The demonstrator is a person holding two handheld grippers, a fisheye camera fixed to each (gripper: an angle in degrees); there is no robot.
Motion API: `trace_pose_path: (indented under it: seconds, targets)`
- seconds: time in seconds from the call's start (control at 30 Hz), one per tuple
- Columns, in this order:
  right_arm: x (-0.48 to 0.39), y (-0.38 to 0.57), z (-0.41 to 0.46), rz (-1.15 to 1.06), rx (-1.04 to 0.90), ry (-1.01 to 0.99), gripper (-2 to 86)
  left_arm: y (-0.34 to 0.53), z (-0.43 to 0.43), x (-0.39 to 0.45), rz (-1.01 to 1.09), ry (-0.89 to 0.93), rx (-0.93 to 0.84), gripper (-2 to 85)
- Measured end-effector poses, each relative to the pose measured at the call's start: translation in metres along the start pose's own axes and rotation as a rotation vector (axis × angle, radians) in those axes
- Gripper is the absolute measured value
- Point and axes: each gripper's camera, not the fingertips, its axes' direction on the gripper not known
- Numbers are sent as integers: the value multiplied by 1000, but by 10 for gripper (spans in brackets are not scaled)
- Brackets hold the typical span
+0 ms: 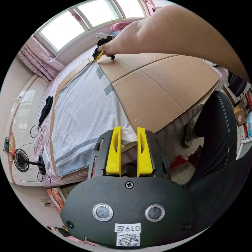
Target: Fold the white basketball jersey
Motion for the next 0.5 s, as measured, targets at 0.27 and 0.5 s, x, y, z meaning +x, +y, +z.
trace_pose_path:
  seconds: [0.27, 0.5]
  targets:
    - [58, 23, -38, 58, 35, 18, -9, -13, -1, -5, 0, 67, 39, 16]
    - [138, 84, -112, 182, 111, 60, -9, -26, 0, -22, 144, 96, 108, 11]
